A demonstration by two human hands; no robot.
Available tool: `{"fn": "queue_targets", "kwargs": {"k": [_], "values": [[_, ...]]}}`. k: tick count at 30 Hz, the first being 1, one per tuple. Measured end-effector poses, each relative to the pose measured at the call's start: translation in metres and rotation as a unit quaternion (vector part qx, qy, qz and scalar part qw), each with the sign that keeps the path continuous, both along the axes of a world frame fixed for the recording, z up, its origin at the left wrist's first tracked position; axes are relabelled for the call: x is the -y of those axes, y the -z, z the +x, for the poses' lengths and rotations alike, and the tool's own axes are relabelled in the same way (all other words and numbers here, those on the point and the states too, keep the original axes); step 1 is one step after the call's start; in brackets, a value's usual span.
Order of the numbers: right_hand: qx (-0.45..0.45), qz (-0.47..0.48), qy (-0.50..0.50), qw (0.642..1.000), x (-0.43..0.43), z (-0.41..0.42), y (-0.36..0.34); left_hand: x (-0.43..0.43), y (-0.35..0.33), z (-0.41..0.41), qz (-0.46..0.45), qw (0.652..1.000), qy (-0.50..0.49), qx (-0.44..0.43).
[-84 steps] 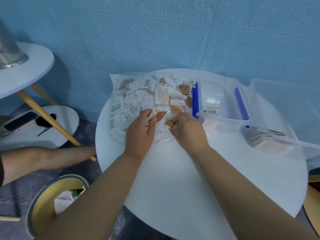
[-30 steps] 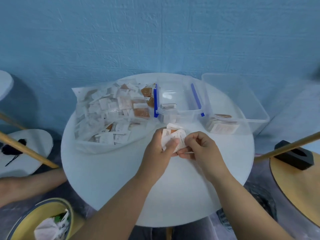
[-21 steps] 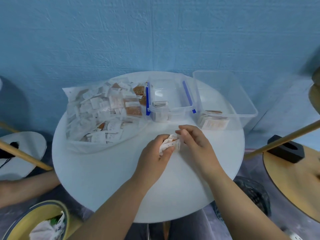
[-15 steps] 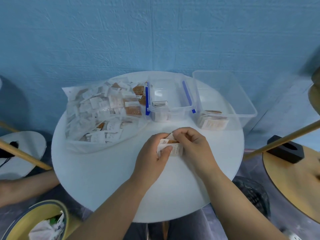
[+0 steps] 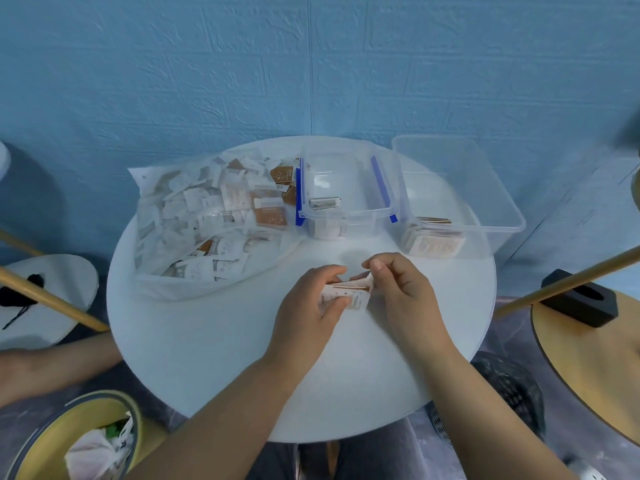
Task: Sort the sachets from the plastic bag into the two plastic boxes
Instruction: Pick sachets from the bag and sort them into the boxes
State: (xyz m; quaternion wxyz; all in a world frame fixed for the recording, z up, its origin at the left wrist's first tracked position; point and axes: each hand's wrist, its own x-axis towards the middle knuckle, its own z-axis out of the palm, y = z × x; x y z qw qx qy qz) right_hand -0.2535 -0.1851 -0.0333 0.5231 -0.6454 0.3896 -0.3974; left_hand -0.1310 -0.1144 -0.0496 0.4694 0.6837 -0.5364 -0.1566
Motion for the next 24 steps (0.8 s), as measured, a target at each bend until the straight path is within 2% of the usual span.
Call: {"fn": "queue_targets", "kwargs": {"k": [5,10,13,18,21,24], "values": [[-0.041,-0.052,0.001,0.998,-0.002,-0.007,0.002,0.004,0.001,0.002,-0.004,0.998,0.013,0.060],[-0.032,-0.043,-0.005,0.999,-0.006,-0.007,0.011,0.005,0.003,0.000,0.040,0.998,0.021,0.034],[-0.050,-0.067,-0.049,0.995,-0.015,0.000,0.010,0.005,0.003,-0.005,0.049,0.998,0.030,0.020],[-0.157,-0.133,-0.143,0.968,-0.017,0.001,0.013,0.001,0.004,-0.001,0.056,0.998,0.035,-0.006],[-0.204,-0.211,-0.152,0.944,-0.013,-0.002,0.012,-0.003,0.006,0.004,0.048,0.997,0.038,0.037],[-0.217,-0.227,-0.160,0.936,-0.011,-0.004,0.009,-0.005,0.008,0.007,0.035,0.995,0.048,0.076]]}}
